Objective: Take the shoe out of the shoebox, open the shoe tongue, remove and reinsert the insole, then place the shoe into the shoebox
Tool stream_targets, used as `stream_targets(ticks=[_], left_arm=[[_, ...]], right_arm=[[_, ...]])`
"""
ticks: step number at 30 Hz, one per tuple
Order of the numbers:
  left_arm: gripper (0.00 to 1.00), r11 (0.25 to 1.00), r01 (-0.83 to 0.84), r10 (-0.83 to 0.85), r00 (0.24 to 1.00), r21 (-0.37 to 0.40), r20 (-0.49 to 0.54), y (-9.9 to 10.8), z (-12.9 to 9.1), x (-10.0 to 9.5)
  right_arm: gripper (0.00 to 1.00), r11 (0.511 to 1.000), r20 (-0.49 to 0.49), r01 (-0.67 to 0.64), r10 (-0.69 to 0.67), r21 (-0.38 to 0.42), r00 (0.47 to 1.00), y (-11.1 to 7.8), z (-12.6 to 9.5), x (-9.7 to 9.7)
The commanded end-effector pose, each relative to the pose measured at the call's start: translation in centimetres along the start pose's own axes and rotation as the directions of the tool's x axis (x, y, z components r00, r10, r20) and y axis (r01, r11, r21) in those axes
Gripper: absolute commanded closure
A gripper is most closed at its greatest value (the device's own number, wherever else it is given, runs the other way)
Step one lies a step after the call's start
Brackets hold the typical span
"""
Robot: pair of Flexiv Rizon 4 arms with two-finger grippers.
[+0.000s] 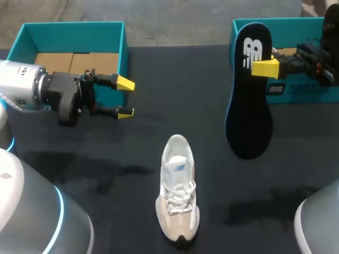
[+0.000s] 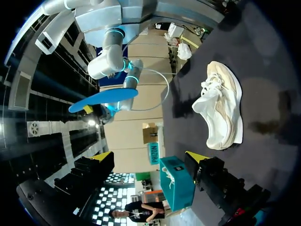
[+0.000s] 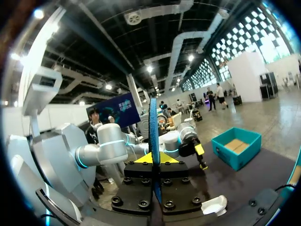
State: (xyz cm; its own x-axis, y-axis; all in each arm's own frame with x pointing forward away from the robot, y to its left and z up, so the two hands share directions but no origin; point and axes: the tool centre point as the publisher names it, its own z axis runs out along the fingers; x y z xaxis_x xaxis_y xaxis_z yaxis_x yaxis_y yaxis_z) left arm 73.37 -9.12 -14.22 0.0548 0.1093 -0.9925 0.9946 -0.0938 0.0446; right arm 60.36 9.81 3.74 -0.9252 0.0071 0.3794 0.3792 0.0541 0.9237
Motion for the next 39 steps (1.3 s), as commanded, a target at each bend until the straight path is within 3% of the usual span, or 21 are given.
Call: stream_targets(ticks=[1,8,17,35,39], left_arm=[[0.00,1.000,-0.016,0.016,0.999,-0.003,0.032,0.3,-0.1,0.3],[0.00,0.999,-0.032,0.034,0.998,-0.038,0.061,1.2,-0.4,0.2],[0.00,0.998,-0.044,0.049,0.993,-0.051,0.103,2.7,-1.0,-0.2],[0.00,0.998,-0.044,0.049,0.993,-0.051,0.103,2.7,-1.0,-0.2],[0.00,0.998,-0.044,0.049,0.993,-0.051,0.103,2.7,-1.0,-0.2]], right_arm=[[1.00,0.993,-0.100,-0.115,0.118,0.038,0.988,1.1,0.6,-3.9],[1.00,0.966,-0.133,-0.256,0.257,0.029,0.957,1.5,0.1,-9.0],[1.00,0.883,-0.140,-0.453,0.467,0.123,0.873,1.1,0.4,-15.6],[1.00,0.883,-0.140,-0.453,0.467,0.123,0.873,1.1,0.4,-15.6],[1.00,0.829,-0.114,-0.544,0.557,0.129,0.822,2.2,-0.1,-18.6]])
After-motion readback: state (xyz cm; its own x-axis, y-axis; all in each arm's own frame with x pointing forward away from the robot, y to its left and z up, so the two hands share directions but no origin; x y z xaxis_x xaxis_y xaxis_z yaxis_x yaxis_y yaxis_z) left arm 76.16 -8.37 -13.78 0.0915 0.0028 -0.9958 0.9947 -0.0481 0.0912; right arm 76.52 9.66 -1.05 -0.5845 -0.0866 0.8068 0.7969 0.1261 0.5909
